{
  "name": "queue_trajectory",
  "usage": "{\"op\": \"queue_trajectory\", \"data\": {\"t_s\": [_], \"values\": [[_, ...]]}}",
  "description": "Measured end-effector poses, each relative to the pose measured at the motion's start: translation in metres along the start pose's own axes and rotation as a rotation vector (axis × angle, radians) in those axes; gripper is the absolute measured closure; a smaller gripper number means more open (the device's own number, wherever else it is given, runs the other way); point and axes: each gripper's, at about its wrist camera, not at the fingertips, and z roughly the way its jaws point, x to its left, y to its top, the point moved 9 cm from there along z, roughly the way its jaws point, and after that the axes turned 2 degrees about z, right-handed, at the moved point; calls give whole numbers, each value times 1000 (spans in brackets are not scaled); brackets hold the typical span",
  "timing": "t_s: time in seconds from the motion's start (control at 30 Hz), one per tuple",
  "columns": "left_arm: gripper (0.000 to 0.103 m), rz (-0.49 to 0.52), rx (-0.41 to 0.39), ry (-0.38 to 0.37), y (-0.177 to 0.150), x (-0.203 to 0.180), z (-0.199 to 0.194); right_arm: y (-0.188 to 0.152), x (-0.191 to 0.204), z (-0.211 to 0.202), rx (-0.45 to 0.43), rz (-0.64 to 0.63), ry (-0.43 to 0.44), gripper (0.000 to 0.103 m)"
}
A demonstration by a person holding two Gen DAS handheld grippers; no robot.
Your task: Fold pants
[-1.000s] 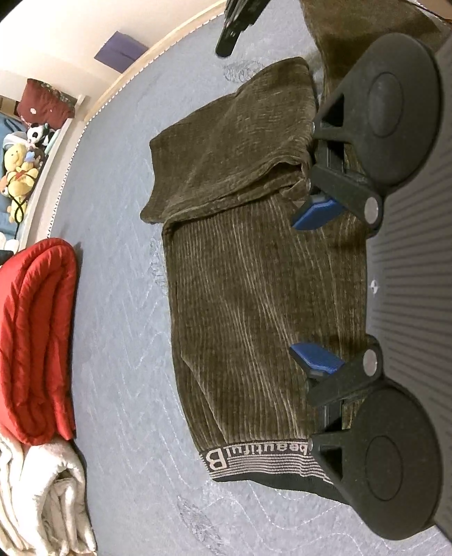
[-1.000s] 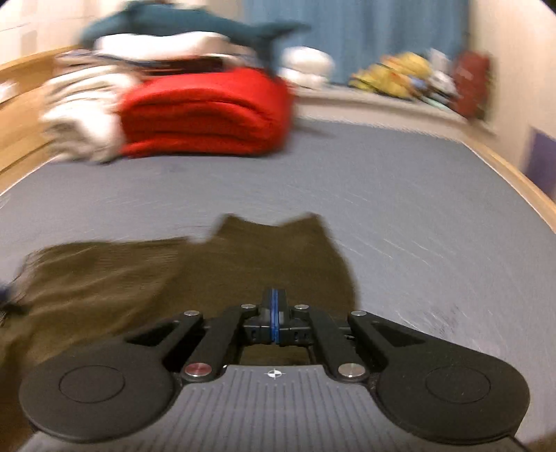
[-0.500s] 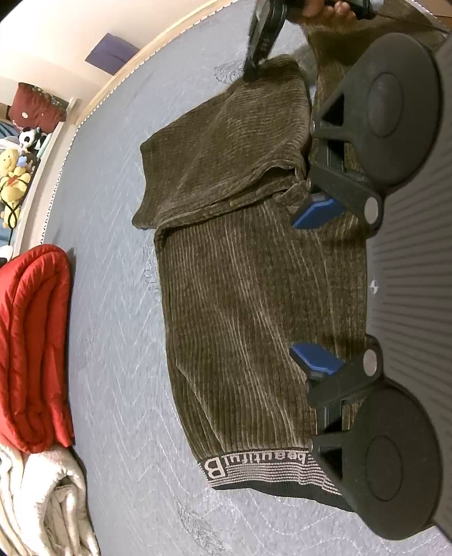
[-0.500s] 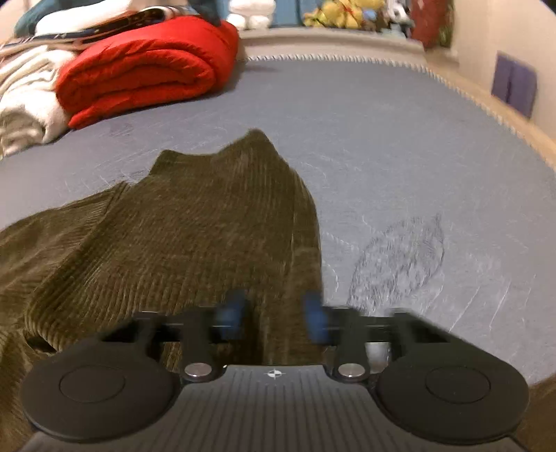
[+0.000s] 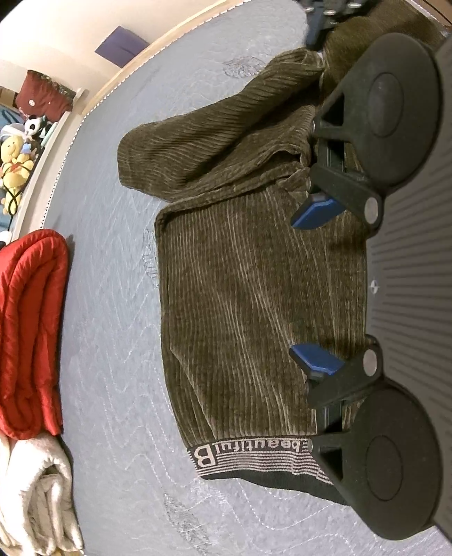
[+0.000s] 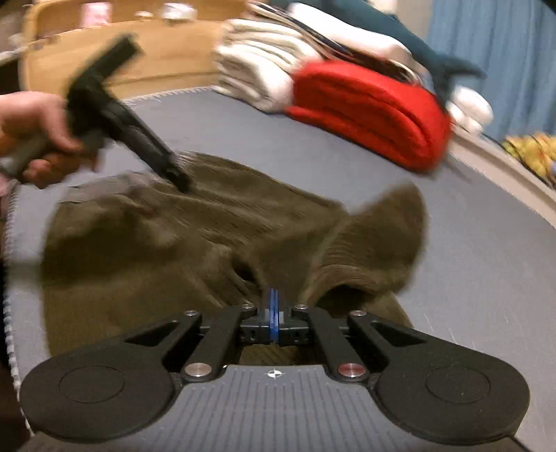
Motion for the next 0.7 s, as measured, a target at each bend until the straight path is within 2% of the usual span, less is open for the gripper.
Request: {"op": "queue_trajectory", "data": {"t_s": [0.07,0.1,0.17,0.2,0.23,0.33,0.47,0.5,0.57,0.63,0.7], "values": [[26,-1,3,-2,0,-3,1,5,-24,-2,-40,117,-26,103],[26,1,4,-4,0,-4,2,10,-41,-4,-72,190,-52,99],[26,1,7,-5,-1,-7,4,18,-69,-6,-114,340,-91,78],[26,-1,10,-6,-1,-8,5,23,-83,-4,-129,422,-104,55],[26,-4,12,-6,-1,-9,6,24,-94,2,-134,502,-106,43],[25,-12,20,-6,0,-11,10,10,-119,41,-51,760,-47,41],[25,-29,34,-18,0,-15,14,-21,-134,91,90,997,-70,39],[25,-33,36,-23,0,-16,14,-25,-133,100,100,1026,-68,39],[25,-45,39,-30,1,-18,14,-20,-124,112,103,1001,-90,49],[25,-57,40,-33,2,-18,14,2,-115,115,91,875,-117,81],[25,-66,41,-29,3,-18,16,29,-101,112,52,711,-125,92]]}}
